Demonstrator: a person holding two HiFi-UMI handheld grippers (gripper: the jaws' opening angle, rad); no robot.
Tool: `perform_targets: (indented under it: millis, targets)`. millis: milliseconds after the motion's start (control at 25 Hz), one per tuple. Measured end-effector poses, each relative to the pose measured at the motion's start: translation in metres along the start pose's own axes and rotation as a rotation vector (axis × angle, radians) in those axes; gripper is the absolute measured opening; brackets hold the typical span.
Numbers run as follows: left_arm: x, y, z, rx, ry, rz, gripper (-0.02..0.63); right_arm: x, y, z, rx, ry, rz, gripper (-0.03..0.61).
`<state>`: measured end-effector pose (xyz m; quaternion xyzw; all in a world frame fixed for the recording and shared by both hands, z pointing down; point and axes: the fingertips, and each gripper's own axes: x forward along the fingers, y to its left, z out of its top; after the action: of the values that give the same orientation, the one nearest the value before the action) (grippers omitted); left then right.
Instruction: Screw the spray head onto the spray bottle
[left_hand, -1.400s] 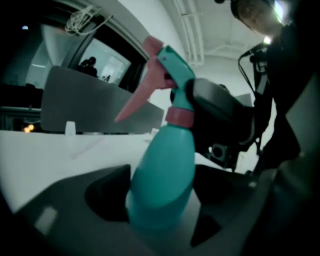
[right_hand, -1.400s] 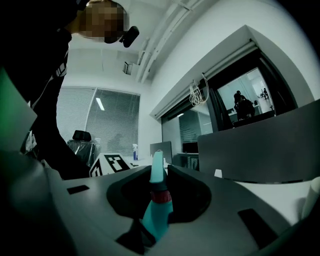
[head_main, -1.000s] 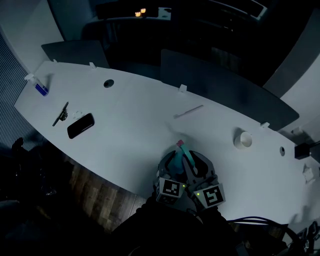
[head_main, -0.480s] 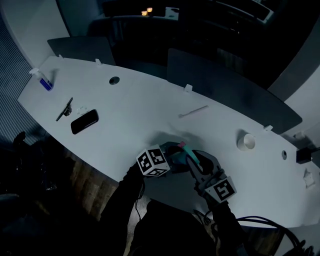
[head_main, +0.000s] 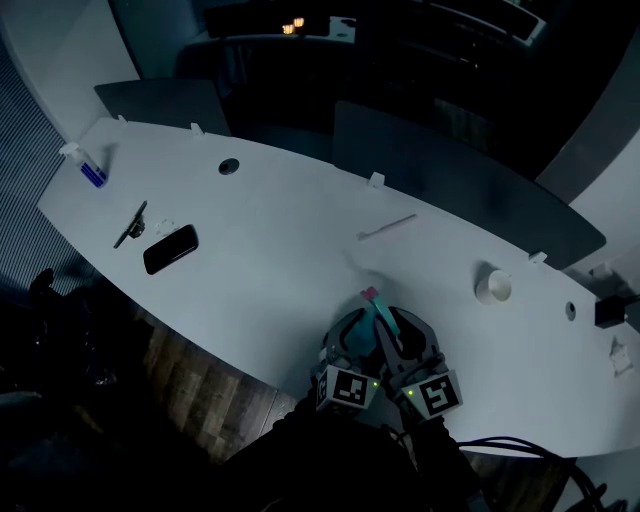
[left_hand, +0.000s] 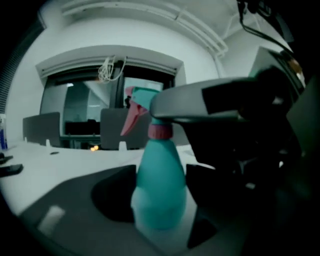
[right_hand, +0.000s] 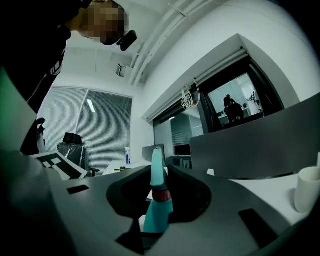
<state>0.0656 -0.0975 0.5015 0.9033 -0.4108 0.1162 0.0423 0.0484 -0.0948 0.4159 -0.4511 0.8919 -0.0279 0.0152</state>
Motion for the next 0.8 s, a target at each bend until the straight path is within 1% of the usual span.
perform_targets:
  millis: [40,80,120,160,200,280,320,360,400,440,480,520,600,680,720,760,800]
  targets:
    - [0.0,0.001,0.0,-0.018,-0.013,-0.022,0.314,0.0,0.0,0.0,0.001,0.003,0.008,0.091]
    - [0.0,0.004,0.002,-0.045,-0.032,-0.069,0.317,0.001,0.0,0.0,0.004,0.007,0.018,0.09]
    - [-0.001,0.008,0.004,-0.071,-0.045,-0.138,0.34,0.001,0.0,-0.001,0.009,0.012,0.032,0.09]
    - [-0.001,0.01,0.005,-0.083,-0.041,-0.232,0.374,0.002,0.0,-0.001,0.017,0.017,0.05,0.091]
    - [0.001,0.011,0.004,-0.076,-0.013,-0.349,0.38,0.002,-0.001,-0.001,0.027,0.023,0.071,0.089]
    - [0.005,0.003,-0.003,-0.004,0.088,-0.589,0.367,0.002,-0.004,0.0,0.042,0.037,0.112,0.091]
    - [0.007,-0.001,-0.007,0.038,0.126,-0.675,0.321,0.002,-0.005,-0.001,0.04,0.043,0.125,0.091]
    - [0.008,-0.004,-0.009,0.065,0.138,-0.719,0.319,0.003,-0.007,-0.001,0.031,0.047,0.131,0.091]
    - [0.009,-0.005,-0.008,0.077,0.128,-0.718,0.314,0.003,-0.008,-0.001,0.019,0.049,0.131,0.091]
    - [0.009,-0.004,-0.006,0.075,0.106,-0.68,0.308,0.003,-0.009,-0.001,0.009,0.045,0.124,0.091]
    - [0.009,-0.003,-0.003,0.064,0.078,-0.612,0.305,0.004,-0.009,-0.001,0.005,0.036,0.108,0.091]
    - [0.009,-0.002,-0.002,0.049,0.051,-0.524,0.304,0.003,-0.009,-0.001,0.01,0.022,0.082,0.091]
    - [0.008,0.003,0.0,0.022,0.012,-0.32,0.304,0.002,-0.009,-0.001,0.033,-0.005,0.019,0.091]
    - [0.004,0.006,-0.001,0.003,-0.005,-0.13,0.304,0.001,-0.007,-0.002,0.038,-0.014,-0.03,0.091]
    - [0.002,0.006,-0.002,-0.006,-0.005,-0.056,0.304,0.001,-0.006,-0.002,0.037,-0.013,-0.042,0.089]
    - [0.001,0.006,-0.004,-0.013,-0.005,-0.003,0.304,0.001,-0.005,-0.003,0.035,-0.012,-0.046,0.09]
    - [0.0,0.006,-0.004,-0.015,-0.009,0.024,0.305,0.001,-0.004,-0.003,0.031,-0.009,-0.045,0.089]
